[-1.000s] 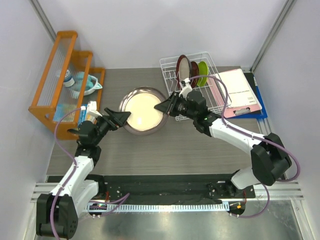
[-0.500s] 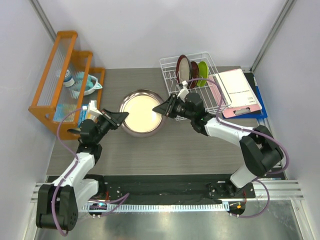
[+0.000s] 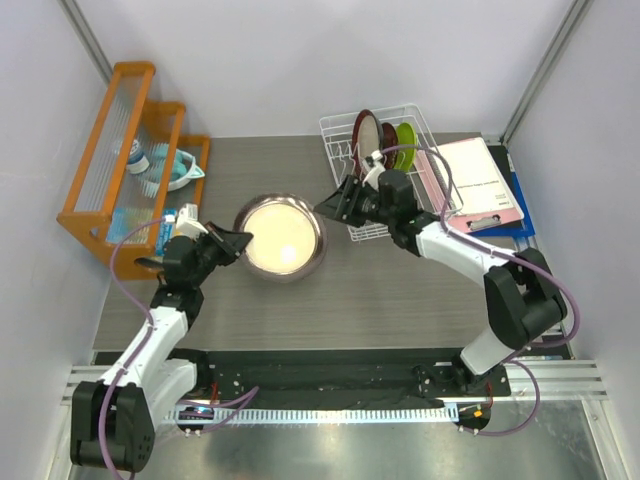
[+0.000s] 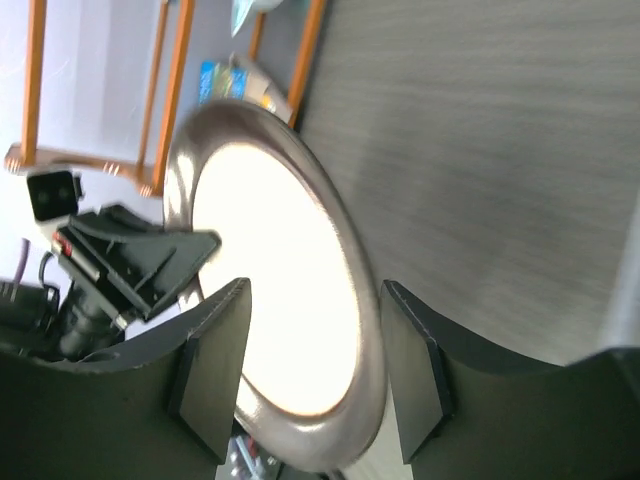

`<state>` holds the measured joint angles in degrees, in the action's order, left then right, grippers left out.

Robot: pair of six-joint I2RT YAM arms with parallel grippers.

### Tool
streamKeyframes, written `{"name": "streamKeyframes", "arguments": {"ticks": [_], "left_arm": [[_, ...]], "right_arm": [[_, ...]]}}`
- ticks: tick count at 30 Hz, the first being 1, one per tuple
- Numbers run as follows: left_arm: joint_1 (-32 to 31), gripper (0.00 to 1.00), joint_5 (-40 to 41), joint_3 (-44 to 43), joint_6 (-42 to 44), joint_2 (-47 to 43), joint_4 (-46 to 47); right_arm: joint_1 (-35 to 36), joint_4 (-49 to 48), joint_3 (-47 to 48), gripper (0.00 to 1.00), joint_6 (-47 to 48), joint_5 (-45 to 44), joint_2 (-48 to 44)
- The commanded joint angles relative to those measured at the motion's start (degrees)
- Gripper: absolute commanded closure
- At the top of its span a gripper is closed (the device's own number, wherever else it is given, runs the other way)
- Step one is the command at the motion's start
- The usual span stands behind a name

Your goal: Unload the plates from the dish rack

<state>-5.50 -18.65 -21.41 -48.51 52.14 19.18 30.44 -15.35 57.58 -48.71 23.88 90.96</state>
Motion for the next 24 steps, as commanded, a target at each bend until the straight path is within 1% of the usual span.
{"name": "streamKeyframes", "arguments": {"ticks": [1, 5, 8, 13, 16, 17, 18, 19, 20, 21, 23, 24], "left_arm": [[0.58, 1.0, 7.67, -2.5, 6.41, -2.13, -5.73], [0.49, 1.0, 11.44, -3.82, 7.9, -1.6, -10.21], [0.66, 1.0, 12.15, -2.07, 8.08, -1.95, -9.25], [0.66, 1.0, 14.34, -0.04, 8.17, -2.65, -8.28], [0.66, 1.0, 18.21, 0.49, 8.26, -3.27, -10.47], [0.75, 1.0, 21.09, 0.58, 8.61, -3.36, -11.7], [0.75, 1.0, 22.42, 0.4, 8.61, -3.45, -12.67], [0.84, 1.0, 23.74, 0.32, 8.7, -3.45, -13.46], [0.84, 1.0, 25.58, 0.05, 8.96, -3.19, -14.6], [0.84, 1.0, 26.9, -0.21, 9.22, -2.75, -15.39], [0.84, 1.0, 28.93, -1.08, 9.57, -2.05, -17.41], [0.84, 0.96, 30.59, -1.44, 9.58, -1.52, -17.94]], "right_arm": [[-3.8, 4.45, 6.84, 0.4, 6.69, -1.82, -7.19], [-6.44, 7.09, 7.19, 0.39, 8.54, -2.7, -8.87], [-7.58, 8.93, 7.63, 0.39, 10.03, -3.84, -9.4], [-9.16, 9.82, 8.33, 0.39, 10.82, -2.96, -8.08], [-10.39, 11.13, 9.82, 0.39, 11.7, -3.83, -6.15], [-11.27, 12.01, 10.53, 0.39, 12.23, -4.01, -4.75], [-11.54, 14.54, 11.4, 0.39, 13.02, -4.8, -4.04], [-11.8, 16.65, 13.76, 0.39, 14.07, -7.59, -3.34], [-11.72, 17.89, 14.92, 0.39, 16.52, -8.92, -1.85], [-11.72, 21.04, 16.32, 0.39, 17.93, -11.37, -1.14], [-11.8, 23.08, 20.19, 0.39, 21.53, -17.42, 0.53], [-11.8, 25.26, 21.68, 0.39, 22.59, -19.12, 2.54]]}}
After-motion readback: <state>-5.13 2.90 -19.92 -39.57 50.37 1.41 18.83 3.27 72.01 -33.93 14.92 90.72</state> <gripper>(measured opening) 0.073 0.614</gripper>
